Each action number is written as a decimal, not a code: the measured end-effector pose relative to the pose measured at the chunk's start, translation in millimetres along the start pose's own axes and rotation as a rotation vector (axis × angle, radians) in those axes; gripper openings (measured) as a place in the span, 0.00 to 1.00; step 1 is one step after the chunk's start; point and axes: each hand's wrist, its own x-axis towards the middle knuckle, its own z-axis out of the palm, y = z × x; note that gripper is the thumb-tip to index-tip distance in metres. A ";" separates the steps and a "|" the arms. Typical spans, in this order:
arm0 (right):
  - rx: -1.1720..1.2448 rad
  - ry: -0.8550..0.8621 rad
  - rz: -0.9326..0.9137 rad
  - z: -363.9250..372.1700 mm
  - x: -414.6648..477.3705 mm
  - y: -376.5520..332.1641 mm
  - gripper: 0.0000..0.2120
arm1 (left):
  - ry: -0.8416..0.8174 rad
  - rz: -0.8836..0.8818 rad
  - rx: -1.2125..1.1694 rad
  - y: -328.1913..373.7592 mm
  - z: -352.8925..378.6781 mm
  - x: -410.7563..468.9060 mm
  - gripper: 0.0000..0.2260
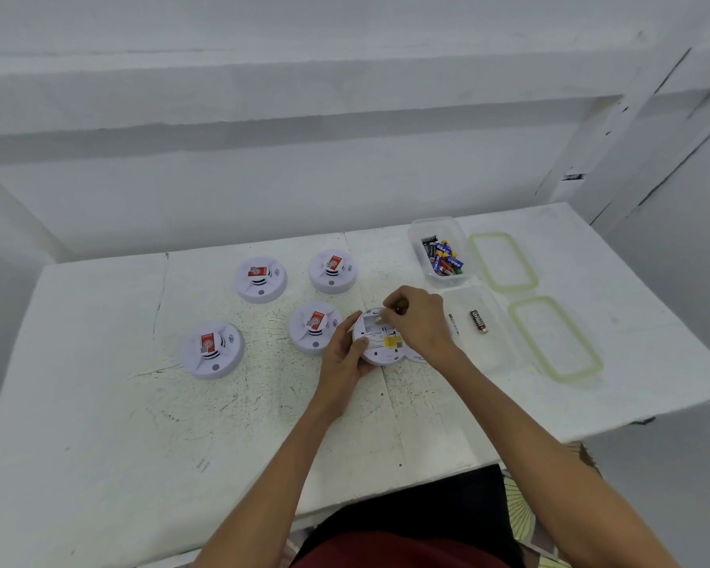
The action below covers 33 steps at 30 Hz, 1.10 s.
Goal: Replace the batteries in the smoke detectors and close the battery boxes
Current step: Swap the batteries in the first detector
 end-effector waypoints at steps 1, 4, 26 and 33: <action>0.024 0.020 0.003 1.8 -1.7 -0.1 0.02 | 0.001 -0.003 -0.003 0.4 0.4 -0.2 0.18; 0.061 0.065 -0.017 9.6 -8.1 -1.2 0.04 | 0.005 -0.009 -0.025 1.4 0.9 0.1 0.17; -0.367 0.092 -0.608 34.3 -24.0 22.1 0.15 | 0.000 0.059 0.050 3.6 2.7 -4.2 0.17; -0.028 0.188 -0.241 36.8 -26.8 5.4 0.10 | 0.001 0.050 0.046 2.4 1.6 -3.6 0.18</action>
